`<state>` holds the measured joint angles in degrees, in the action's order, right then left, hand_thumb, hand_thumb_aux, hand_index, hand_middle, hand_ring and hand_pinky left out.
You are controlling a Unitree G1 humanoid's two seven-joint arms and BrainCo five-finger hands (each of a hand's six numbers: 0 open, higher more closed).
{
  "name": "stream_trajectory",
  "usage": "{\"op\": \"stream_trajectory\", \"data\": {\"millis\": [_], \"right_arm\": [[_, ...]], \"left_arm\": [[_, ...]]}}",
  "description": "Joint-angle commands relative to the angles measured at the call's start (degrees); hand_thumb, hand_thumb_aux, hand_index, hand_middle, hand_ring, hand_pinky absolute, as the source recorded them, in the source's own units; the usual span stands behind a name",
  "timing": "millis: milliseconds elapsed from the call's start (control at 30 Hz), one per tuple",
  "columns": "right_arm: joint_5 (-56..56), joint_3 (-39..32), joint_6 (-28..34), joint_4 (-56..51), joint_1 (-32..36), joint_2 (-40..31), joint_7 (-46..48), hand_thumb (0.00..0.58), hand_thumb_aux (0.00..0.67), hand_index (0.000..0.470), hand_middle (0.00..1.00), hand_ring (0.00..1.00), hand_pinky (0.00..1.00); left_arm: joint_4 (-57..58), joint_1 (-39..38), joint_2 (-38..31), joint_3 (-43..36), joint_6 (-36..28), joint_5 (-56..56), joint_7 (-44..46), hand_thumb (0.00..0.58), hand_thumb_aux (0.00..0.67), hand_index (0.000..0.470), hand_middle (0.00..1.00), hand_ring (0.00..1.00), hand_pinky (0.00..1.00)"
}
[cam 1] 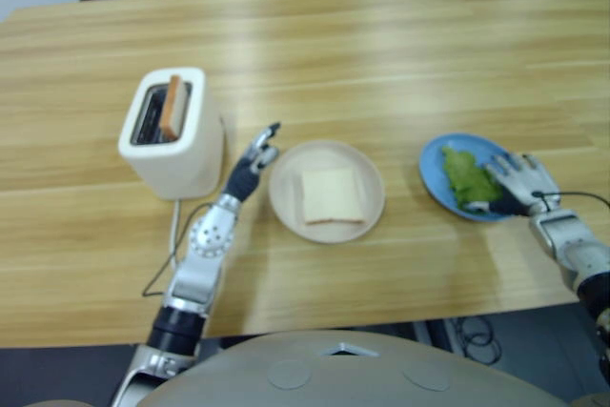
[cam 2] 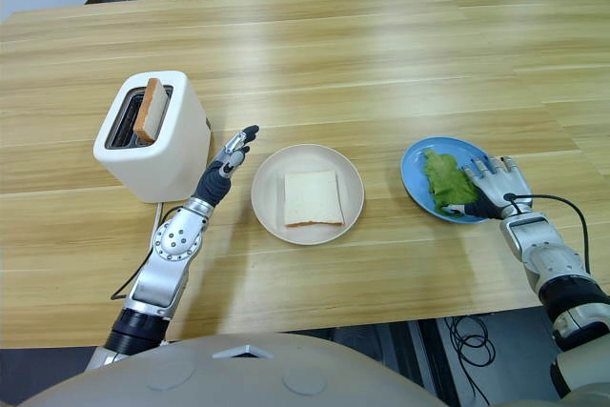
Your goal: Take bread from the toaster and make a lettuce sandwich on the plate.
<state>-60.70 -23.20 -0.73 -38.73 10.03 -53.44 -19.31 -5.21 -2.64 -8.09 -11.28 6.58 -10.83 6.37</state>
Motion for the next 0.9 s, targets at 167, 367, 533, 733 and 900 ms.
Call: {"op": "stream_trajectory", "data": {"millis": [167,367,533,733,900], "right_arm": [[-1.13,-4.28,-1.32,-5.19,0.99,1.75,-0.61,0.005,0.003,0.002,0.00,0.00,0.00],[-0.28,-4.77,-2.50,-8.37,1.68,2.24,-1.23,0.558,0.539,0.370,0.42,0.42,0.42],[0.46,-4.83,-2.68,-8.66,1.85,2.10,-1.94,0.579,0.644,0.442,0.45,0.45,0.45],[1.87,-3.80,-2.51,-6.73,1.38,1.34,-3.19,0.580,0.670,0.460,1.00,1.00,1.00],[3.71,-1.65,-2.12,-3.32,0.32,0.10,-4.03,0.580,0.670,0.460,1.00,1.00,1.00]], "left_arm": [[-0.12,-0.58,-0.31,-0.19,-0.79,-0.44,0.46,0.000,0.000,0.000,0.00,0.00,0.00],[-0.18,-0.72,-0.31,-0.16,-0.86,-0.52,0.40,0.000,0.000,0.000,0.00,0.00,0.00],[-0.20,-0.75,-0.40,-0.07,-0.81,-0.51,0.44,0.000,0.000,0.000,0.00,0.00,0.00],[-0.02,-0.86,-0.50,-0.05,-0.61,-0.57,0.41,0.000,0.000,0.000,0.00,0.00,0.00],[-0.01,-0.88,-0.54,-0.05,-0.61,-0.74,0.27,0.000,0.000,0.000,0.00,0.00,0.00]]}}
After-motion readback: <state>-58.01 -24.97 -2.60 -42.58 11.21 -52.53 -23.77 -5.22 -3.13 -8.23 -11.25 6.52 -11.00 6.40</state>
